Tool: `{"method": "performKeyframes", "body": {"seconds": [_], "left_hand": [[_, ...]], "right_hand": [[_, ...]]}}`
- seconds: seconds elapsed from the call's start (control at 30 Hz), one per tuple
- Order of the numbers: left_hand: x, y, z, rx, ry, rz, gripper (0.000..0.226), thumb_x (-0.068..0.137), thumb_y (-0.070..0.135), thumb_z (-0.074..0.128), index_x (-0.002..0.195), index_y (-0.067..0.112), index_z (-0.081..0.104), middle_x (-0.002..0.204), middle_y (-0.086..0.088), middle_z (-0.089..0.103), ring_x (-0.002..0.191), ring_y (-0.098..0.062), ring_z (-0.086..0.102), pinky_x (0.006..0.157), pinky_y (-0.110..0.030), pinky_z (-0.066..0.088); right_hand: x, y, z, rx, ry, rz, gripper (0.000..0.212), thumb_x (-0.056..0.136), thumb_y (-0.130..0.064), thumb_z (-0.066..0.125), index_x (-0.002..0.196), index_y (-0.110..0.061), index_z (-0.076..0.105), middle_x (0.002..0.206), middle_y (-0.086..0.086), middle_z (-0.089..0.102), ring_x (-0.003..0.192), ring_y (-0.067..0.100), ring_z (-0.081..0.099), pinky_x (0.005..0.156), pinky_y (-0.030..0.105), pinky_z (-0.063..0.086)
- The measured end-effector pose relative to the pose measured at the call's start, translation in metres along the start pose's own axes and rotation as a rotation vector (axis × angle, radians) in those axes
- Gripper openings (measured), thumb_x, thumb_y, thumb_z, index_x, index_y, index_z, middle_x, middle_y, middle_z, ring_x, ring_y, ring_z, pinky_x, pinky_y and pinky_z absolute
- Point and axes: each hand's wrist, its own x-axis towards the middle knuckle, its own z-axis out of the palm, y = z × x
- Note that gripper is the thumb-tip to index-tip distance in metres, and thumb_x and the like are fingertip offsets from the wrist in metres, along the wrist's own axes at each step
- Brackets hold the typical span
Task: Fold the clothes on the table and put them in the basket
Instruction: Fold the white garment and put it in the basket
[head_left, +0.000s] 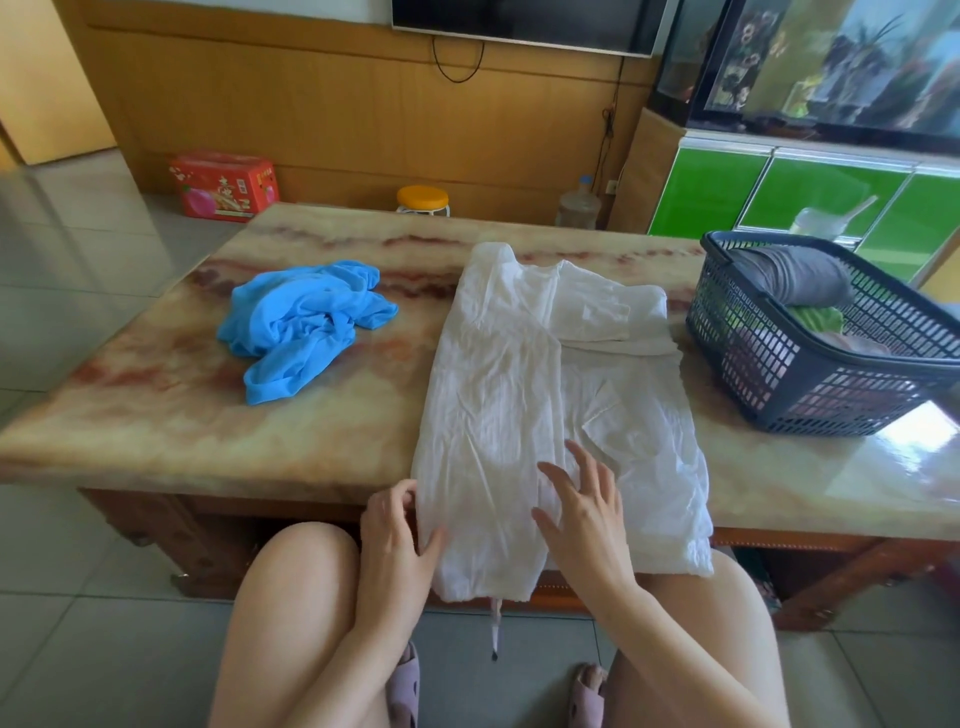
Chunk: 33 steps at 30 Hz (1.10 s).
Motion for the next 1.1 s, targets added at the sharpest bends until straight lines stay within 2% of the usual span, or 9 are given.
{"method": "performKeyframes", "body": {"seconds": [0.07, 0.17, 0.3, 0.37, 0.43, 0.57, 0.67, 0.87, 1.1], "left_hand": [[0.008, 0.002, 0.000, 0.141, 0.055, 0.175, 0.062, 0.070, 0.009, 0.079, 0.126, 0.013, 0.053, 0.122, -0.007, 0.049, 0.109, -0.025, 0.050, 0.089, -0.036, 0.047], [0.028, 0.005, 0.006, 0.248, -0.068, 0.341, 0.067, 0.076, 0.013, 0.075, 0.138, 0.017, 0.048, 0.144, -0.010, 0.043, 0.130, -0.027, 0.041, 0.100, -0.042, 0.041], [0.048, 0.005, 0.016, 0.439, -0.251, 0.380, 0.050, 0.075, 0.025, 0.078, 0.122, 0.023, 0.062, 0.128, -0.004, 0.060, 0.120, -0.026, 0.056, 0.098, -0.059, 0.041], [0.062, 0.014, 0.015, 0.387, -0.178, 0.355, 0.019, 0.085, 0.027, 0.065, 0.102, 0.021, 0.071, 0.101, 0.001, 0.067, 0.096, -0.023, 0.064, 0.094, -0.054, 0.046], [0.081, 0.026, 0.016, 0.296, -0.160, 0.322, 0.024, 0.093, 0.029, 0.051, 0.096, 0.017, 0.071, 0.093, 0.002, 0.065, 0.088, -0.022, 0.060, 0.084, -0.040, 0.049], [0.122, 0.054, 0.039, 0.271, -0.228, 0.427, 0.025, 0.088, 0.015, 0.065, 0.113, 0.014, 0.067, 0.113, -0.005, 0.063, 0.106, -0.027, 0.060, 0.094, -0.042, 0.045], [0.152, 0.074, 0.060, 0.351, -0.433, 0.375, 0.047, 0.100, 0.029, 0.044, 0.146, 0.023, 0.034, 0.154, -0.001, 0.026, 0.143, -0.018, 0.020, 0.117, -0.040, 0.010], [0.201, 0.073, 0.098, 0.472, -0.523, 0.299, 0.061, 0.103, 0.035, 0.030, 0.150, 0.027, -0.007, 0.159, 0.000, -0.012, 0.146, -0.014, -0.009, 0.117, -0.035, -0.002], [0.245, 0.059, 0.127, 0.533, -0.694, 0.209, 0.053, 0.101, 0.047, 0.021, 0.151, 0.031, 0.014, 0.160, 0.002, 0.004, 0.146, -0.013, 0.001, 0.116, -0.039, 0.000]], "right_hand": [[0.007, -0.003, 0.000, -0.010, -0.115, -0.080, 0.062, 0.091, -0.037, 0.059, 0.146, -0.029, 0.032, 0.160, 0.000, 0.004, 0.147, 0.023, -0.002, 0.115, 0.036, -0.003], [0.017, -0.004, 0.005, -0.069, -0.267, -0.131, 0.065, 0.098, -0.044, 0.043, 0.152, -0.028, 0.012, 0.160, -0.004, -0.002, 0.146, 0.018, -0.013, 0.113, 0.033, -0.016], [0.023, -0.004, 0.007, -0.050, -0.323, -0.089, 0.057, 0.099, -0.045, 0.039, 0.150, -0.029, 0.021, 0.159, -0.007, 0.012, 0.147, 0.014, 0.002, 0.113, 0.032, -0.015], [0.030, -0.002, 0.000, -0.027, -0.299, -0.083, 0.051, 0.099, -0.046, 0.038, 0.147, -0.031, 0.030, 0.157, -0.009, 0.019, 0.146, 0.010, 0.007, 0.113, 0.030, -0.014], [0.041, 0.005, -0.011, 0.008, -0.279, -0.068, 0.048, 0.099, -0.047, 0.038, 0.144, -0.032, 0.035, 0.156, -0.010, 0.021, 0.145, 0.010, 0.010, 0.115, 0.031, -0.009], [0.076, 0.030, -0.026, 0.114, -0.224, -0.011, 0.048, 0.099, -0.044, 0.040, 0.145, -0.031, 0.036, 0.157, -0.010, 0.022, 0.145, 0.012, 0.013, 0.117, 0.032, 0.005], [0.116, 0.047, -0.023, 0.118, -0.278, -0.044, 0.056, 0.099, -0.044, 0.041, 0.150, -0.028, 0.025, 0.159, -0.010, 0.009, 0.147, 0.011, 0.004, 0.117, 0.030, 0.002], [0.207, 0.059, 0.003, 0.073, -0.356, -0.114, 0.058, 0.103, -0.038, 0.029, 0.153, -0.022, 0.005, 0.160, -0.004, -0.006, 0.146, 0.013, -0.012, 0.117, 0.032, -0.007], [0.253, 0.076, 0.038, 0.059, -0.488, -0.069, 0.044, 0.103, -0.035, 0.033, 0.143, -0.021, 0.040, 0.154, 0.002, 0.032, 0.143, 0.019, 0.025, 0.114, 0.035, 0.016]]}}
